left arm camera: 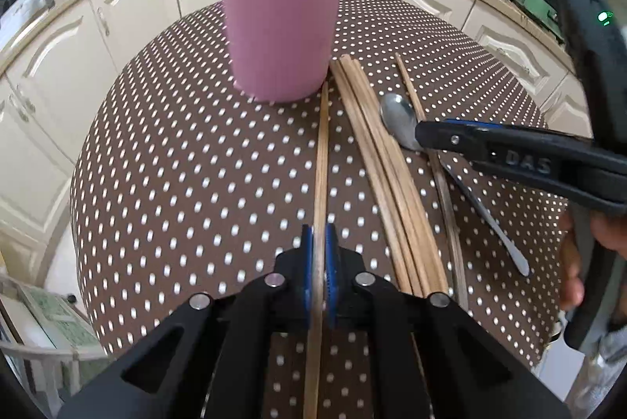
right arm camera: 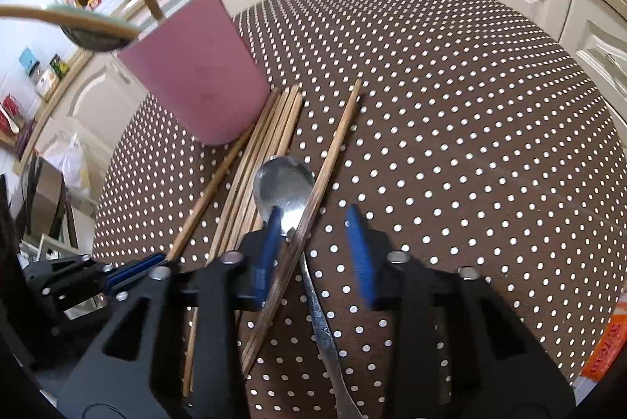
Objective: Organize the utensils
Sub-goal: 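Grasp a wooden chopstick with the left tool while the right tool grasps another chopstick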
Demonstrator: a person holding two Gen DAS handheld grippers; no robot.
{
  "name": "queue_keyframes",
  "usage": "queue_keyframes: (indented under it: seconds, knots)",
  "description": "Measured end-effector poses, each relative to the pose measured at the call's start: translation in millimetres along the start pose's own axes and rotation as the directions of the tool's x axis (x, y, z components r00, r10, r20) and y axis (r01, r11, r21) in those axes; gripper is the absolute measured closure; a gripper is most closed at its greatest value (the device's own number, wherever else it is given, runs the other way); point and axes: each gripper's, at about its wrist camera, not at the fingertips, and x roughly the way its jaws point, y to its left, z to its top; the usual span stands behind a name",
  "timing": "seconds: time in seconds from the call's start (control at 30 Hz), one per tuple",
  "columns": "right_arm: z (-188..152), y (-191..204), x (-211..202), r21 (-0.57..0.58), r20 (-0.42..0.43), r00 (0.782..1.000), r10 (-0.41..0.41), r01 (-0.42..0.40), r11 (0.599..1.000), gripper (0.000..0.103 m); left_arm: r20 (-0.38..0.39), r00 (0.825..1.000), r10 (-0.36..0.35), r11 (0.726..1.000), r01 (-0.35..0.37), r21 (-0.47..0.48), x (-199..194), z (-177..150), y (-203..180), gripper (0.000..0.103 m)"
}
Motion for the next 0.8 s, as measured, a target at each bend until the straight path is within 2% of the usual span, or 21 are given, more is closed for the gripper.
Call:
queue_keyframes:
  seconds: [0.13, 0.27, 0.5, 0.67, 0.8]
  knots:
    - [-0.9, 0.9, -0.5, -0.012, -0.02, 1.0, 0.001, -0.002, 1.0, 0.087, -0.011, 1.0, -0.019, 0.999, 0.019, -0.051, -9.3, -12.1, 11.8, 0.097]
    - [-4.0, -4.5, -5.0, -0.027, -0.039, 0.999, -0.022, 0.021, 0.999, 0.09, -0.032, 0.999, -0.028, 0.997, 0.025, -0.07, -12.3, -13.1, 18.3, 0.097]
    - [-4.0, -23.5, -9.7, -0.043, -0.11, 0.992, -0.053, 0.049, 0.998, 0.092, -0.076, 0.997, 0.002, 0.999, -0.006, -0.044, 5.7, 15.0, 17.6, 0.095]
    - [7.6, -32.5, -9.5, -0.037, -0.165, 0.984, -0.072, 0.066, 0.997, 0.092, -0.117, 0.993, 0.031, 1.0, -0.031, 0.001, 15.7, 31.3, 11.9, 0.092]
    - [25.5, -26.3, -4.9, -0.06, -0.18, 0.979, -0.099, 0.089, 0.994, 0.092, -0.1, 0.993, 0.057, 0.998, -0.054, 0.028, 19.4, 36.0, 5.2, 0.09]
